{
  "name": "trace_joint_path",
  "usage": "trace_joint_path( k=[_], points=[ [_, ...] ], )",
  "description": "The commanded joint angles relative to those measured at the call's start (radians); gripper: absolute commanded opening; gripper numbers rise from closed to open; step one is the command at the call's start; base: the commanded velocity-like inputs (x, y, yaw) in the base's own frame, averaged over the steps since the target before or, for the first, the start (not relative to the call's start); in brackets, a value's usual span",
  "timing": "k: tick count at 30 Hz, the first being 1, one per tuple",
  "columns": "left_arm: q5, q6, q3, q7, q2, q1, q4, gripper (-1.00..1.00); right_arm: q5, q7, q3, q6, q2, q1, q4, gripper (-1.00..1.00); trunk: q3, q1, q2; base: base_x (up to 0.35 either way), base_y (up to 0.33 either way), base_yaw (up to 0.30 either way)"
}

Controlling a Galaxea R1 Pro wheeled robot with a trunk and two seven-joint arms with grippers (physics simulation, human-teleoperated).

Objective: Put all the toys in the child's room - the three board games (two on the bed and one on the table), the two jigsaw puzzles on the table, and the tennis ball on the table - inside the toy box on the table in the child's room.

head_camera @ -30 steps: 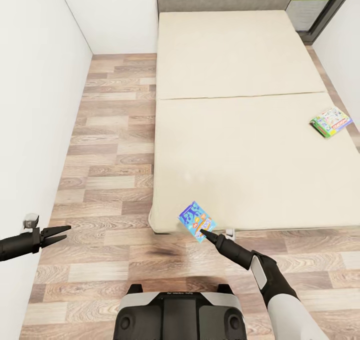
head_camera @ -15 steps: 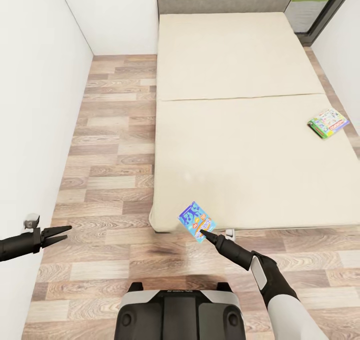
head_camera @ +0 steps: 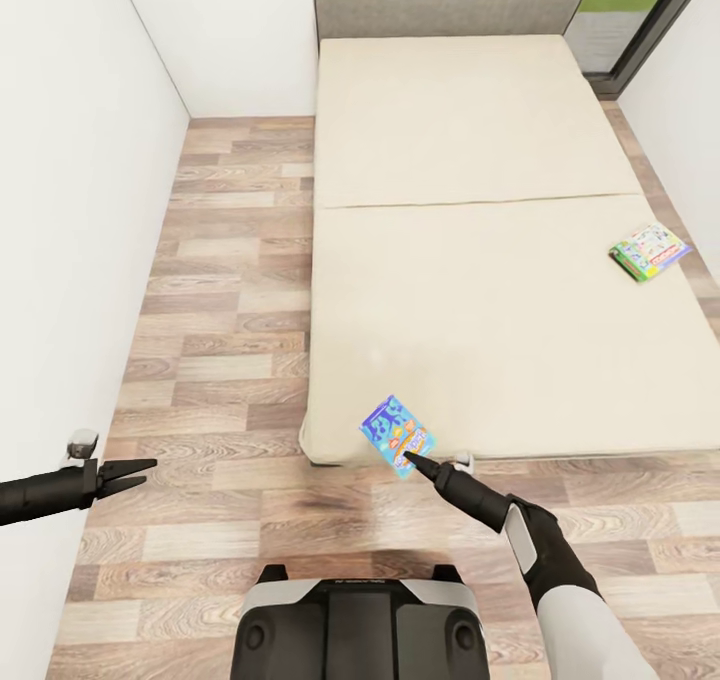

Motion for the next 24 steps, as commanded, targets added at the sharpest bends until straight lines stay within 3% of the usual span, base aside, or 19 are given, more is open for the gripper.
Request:
trace_joint_path(
  k=[1, 9, 24],
  points=[
    [-0.001, 0.01, 0.0, -0.004, 0.0, 0.0, 0.0, 1.0, 0.001, 0.003, -0.002, 0.007, 0.001, -0.001, -0.002, -1.0, 0.004, -0.004, 0.006, 0.0, 0.0, 0.0],
    [0.001, 0.01, -0.001, -0.004, 0.001, 0.0, 0.0, 1.0, 0.001, 0.004, 0.04, 0.006, 0.002, -0.001, -0.008, -1.0, 0.042, -0.034, 0.062, 0.0, 0.0, 0.0],
    [0.001, 0.01, -0.001, -0.004, 0.001, 0.0, 0.0, 1.0, 0.001, 0.037, 0.064, -0.025, 0.002, -0.003, -0.01, -1.0, 0.114, -0.092, 0.167, 0.0, 0.0, 0.0]
  ],
)
